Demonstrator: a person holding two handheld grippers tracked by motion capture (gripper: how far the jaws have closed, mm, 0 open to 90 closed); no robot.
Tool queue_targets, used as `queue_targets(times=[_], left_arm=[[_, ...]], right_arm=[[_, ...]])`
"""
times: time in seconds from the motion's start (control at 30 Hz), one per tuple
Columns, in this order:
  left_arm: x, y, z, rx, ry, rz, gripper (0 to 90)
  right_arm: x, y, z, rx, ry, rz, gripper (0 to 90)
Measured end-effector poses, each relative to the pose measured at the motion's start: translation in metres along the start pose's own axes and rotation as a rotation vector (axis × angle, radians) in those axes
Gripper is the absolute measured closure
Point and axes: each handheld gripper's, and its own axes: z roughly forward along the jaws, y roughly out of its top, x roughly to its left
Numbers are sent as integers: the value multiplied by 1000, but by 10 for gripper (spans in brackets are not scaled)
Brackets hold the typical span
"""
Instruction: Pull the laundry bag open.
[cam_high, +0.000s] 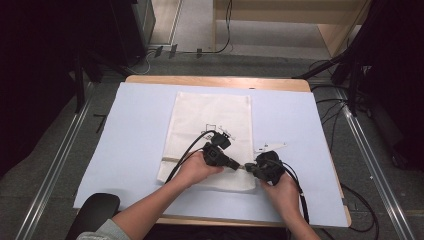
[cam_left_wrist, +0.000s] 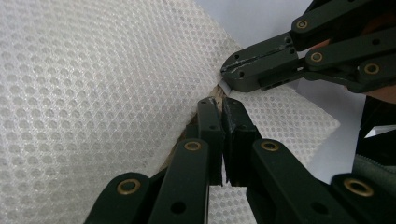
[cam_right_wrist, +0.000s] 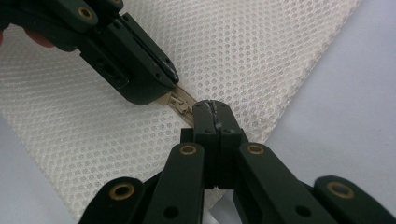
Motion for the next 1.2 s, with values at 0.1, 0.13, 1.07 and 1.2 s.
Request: queue_targets(times=[0.1,0.13,1.07,1.2], left_arm=[[4,0,0,2,-31,-46,895],[5,0,-1,4,-36,-55,896],[1,5,6,2,-23,-142,876],[2,7,6,2,-11,-122,893]], right_arm=[[0,-1,0,-5,-2,-7,900],[0,-1,0,-5,-2,-8,900],[3,0,0,-7,-26,-14,900],[4,-1,0,-6,-30,-13,900]])
